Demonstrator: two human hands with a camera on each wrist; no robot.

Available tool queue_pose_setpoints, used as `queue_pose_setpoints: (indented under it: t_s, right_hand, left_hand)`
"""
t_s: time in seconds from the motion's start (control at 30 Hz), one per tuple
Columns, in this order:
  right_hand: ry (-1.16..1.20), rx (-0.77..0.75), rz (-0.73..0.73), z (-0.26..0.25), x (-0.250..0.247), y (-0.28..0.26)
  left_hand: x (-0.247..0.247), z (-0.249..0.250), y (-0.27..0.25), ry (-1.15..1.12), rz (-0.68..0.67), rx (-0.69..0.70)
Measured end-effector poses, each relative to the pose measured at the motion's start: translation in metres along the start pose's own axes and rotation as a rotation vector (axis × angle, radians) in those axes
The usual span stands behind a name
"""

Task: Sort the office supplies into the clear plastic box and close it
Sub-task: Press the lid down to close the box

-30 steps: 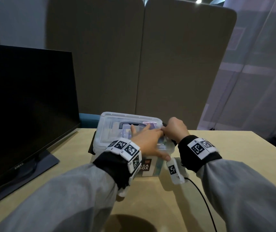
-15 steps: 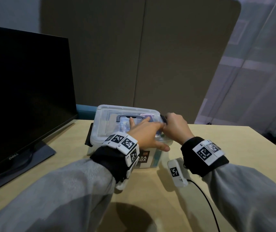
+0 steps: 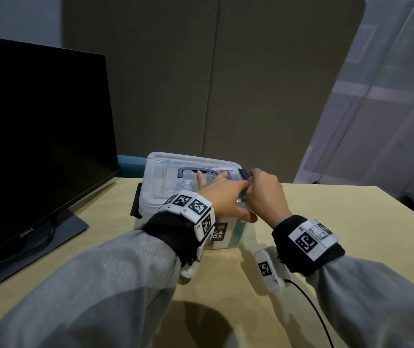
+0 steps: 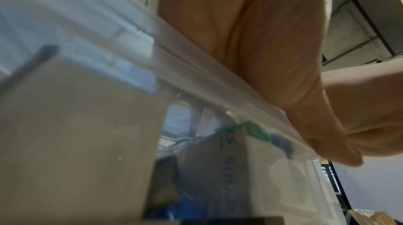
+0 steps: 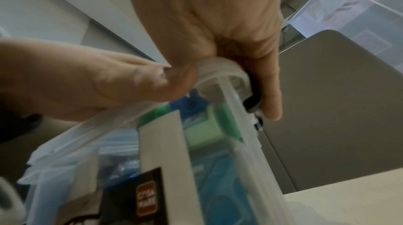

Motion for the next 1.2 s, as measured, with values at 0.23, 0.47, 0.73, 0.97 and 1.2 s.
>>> queue_pose_setpoints:
  t_s: [0.23,0.47,0.73,0.97,1.2]
  right_hand:
    - [-0.156,0.008,-0.079,0.006,0.003,0.007]
    - [-0.295,-0.063,-0.106,-0.002,0.007,0.011]
    - [-0.450,-0.142,-0.138,-0.022,0.005,0.007]
    - [-0.516,-0.131,-0.155,-0.030,0.003,0.009]
    - [-0.505,-0.119,-0.136,-0.031,0.002,0.007]
  left_hand:
    - [-0.013,-0.020,-0.019,-0.117,0.204,-0.015]
    - [-0.007,-0.097,-0.044,0.069,0.049,-0.534]
    - [-0.012,-0.129,-0.054,-0.200,0.209,-0.472]
    - [-0.006,-0.129,-0.054,-0.213,0.243,-0.453]
    - [-0.005,-0.143,-0.057,-0.544,0.531,-0.611]
Point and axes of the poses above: each hand's wrist, its own y-axis towards the middle knuckle, its own x-axis out of the palm, z = x × y, the point moved 4 cm from there along y, towards the middle knuckle, and after that the axes turned 9 degrees about y, right-handed, at the moved point
